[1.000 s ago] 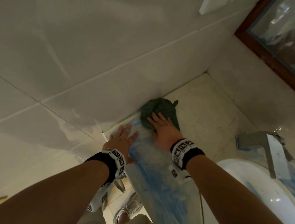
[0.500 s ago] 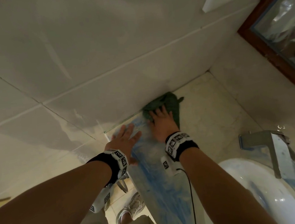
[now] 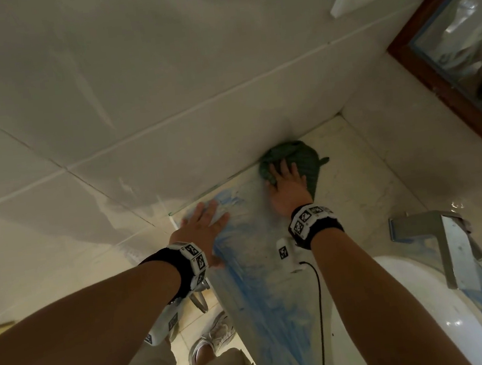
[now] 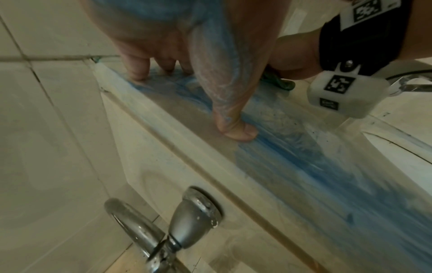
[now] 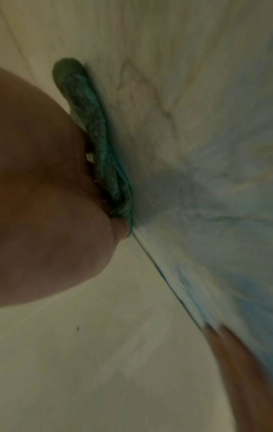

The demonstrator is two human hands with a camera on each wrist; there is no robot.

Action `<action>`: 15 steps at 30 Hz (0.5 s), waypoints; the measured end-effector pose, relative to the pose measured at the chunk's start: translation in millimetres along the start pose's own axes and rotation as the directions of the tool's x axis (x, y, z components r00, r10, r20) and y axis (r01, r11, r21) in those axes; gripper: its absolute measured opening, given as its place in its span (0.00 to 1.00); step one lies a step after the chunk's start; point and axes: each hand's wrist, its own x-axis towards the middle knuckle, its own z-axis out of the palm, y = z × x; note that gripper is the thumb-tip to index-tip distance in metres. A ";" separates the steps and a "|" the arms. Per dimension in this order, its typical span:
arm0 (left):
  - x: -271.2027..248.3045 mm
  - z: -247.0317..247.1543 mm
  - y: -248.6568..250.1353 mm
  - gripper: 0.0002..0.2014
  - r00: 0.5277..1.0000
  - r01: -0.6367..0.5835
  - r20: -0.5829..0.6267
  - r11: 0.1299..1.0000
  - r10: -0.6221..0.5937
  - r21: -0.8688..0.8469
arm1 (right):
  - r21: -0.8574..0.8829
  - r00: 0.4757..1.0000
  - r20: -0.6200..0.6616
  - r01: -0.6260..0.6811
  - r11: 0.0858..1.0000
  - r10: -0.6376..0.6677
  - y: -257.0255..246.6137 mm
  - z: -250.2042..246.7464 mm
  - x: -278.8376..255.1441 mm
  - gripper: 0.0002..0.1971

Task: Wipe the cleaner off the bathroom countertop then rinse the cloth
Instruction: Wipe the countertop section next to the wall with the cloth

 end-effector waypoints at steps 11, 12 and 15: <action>1.4 1.6 -2.3 0.56 1.000 -0.018 0.006 1.000 0.018 -0.015 | -0.124 0.976 0.145 0.181 0.976 -0.162 29.4 62.0 -155.0 0.29; 1.8 1.5 -2.4 0.56 1.000 -0.018 0.007 1.000 0.018 -0.020 | -0.127 0.973 0.160 0.189 0.974 -0.168 32.0 62.1 -159.2 0.30; 2.7 0.8 -1.9 0.56 1.000 -0.018 0.010 1.000 0.018 -0.020 | -0.116 0.973 0.167 0.181 0.977 -0.160 30.7 53.6 -142.8 0.33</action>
